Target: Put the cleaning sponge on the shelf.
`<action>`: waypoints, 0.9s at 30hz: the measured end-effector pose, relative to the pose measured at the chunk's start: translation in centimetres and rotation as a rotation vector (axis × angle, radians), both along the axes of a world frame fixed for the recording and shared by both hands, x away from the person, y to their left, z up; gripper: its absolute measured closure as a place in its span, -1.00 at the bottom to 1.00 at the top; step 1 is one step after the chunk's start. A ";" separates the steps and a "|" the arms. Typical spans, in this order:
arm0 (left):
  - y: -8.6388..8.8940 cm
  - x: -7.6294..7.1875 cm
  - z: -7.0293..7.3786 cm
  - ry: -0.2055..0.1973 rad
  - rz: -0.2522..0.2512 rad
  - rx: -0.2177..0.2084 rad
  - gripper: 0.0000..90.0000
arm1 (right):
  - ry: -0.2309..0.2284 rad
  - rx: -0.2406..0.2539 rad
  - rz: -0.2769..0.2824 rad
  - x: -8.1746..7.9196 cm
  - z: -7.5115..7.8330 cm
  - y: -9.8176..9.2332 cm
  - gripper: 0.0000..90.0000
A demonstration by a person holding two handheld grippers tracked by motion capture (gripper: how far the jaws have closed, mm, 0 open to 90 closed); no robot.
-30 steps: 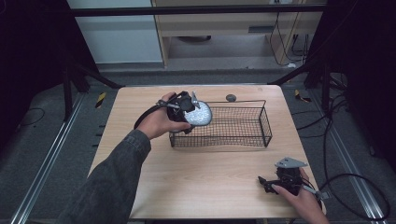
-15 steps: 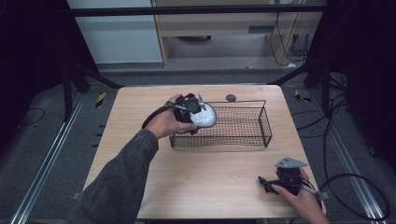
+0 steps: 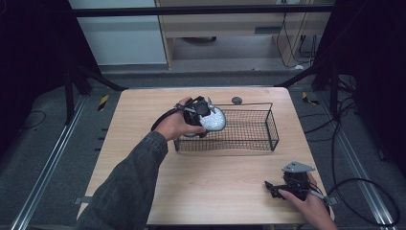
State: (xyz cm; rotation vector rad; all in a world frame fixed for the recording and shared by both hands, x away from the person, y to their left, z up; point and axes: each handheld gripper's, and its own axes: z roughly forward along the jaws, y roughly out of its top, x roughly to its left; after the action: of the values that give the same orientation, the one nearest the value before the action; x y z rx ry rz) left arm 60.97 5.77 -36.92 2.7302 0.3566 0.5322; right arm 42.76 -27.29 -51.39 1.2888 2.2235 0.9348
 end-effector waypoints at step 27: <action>-0.7 0.4 -0.5 -0.002 0.001 -0.024 -0.89 | 0.000 0.001 0.000 0.0 0.0 0.0 -0.99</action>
State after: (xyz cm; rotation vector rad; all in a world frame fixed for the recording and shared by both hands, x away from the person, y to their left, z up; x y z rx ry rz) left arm 61.34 5.03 -37.37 2.7067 0.3619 0.5275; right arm 42.75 -27.29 -51.39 1.2895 2.2230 0.9353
